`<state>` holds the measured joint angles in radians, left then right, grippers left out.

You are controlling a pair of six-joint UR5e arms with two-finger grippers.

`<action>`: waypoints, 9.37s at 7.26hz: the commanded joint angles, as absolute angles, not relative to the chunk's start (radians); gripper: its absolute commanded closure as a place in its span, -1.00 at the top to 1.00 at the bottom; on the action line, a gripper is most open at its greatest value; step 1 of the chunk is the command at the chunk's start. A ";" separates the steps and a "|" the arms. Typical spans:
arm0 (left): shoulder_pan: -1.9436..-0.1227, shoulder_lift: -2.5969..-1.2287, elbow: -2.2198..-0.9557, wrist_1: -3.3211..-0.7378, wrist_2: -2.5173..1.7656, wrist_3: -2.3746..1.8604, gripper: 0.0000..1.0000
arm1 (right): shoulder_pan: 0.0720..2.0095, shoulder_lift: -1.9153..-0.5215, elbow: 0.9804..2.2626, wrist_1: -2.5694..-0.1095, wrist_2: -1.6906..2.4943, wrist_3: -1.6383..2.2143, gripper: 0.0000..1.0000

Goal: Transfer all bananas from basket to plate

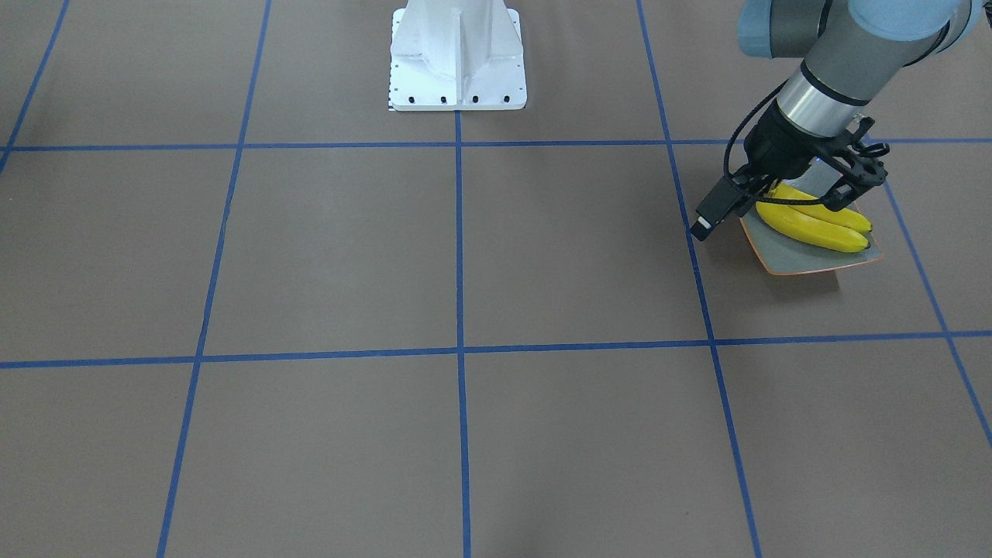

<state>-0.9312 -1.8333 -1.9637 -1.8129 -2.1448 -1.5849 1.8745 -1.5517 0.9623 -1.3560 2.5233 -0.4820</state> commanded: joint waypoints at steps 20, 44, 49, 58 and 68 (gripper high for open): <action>-0.923 -2.049 -1.660 -2.059 -2.152 -1.597 1.00 | 1.342 -1.139 1.408 -1.092 2.507 0.828 -1.00; -0.785 -2.246 -1.425 -2.753 -2.160 -1.713 0.48 | 0.661 -0.862 1.480 -0.512 2.049 1.502 -1.00; -0.772 -2.234 -1.443 -2.773 -2.154 -1.762 -1.00 | 0.663 -0.900 1.531 -0.519 2.055 1.502 1.00; -1.037 -1.870 -1.760 -1.975 -2.276 -1.746 -1.00 | 0.741 -1.239 1.684 -0.523 1.919 1.460 1.00; -0.942 -1.867 -1.746 -1.351 -2.106 -1.344 -1.00 | 0.732 -1.247 1.647 -0.528 1.913 1.460 1.00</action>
<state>-0.9375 -1.8671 -1.7481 -1.3634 -2.1068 -1.3454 0.7318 -1.2463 1.6457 -0.5277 1.9129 1.4593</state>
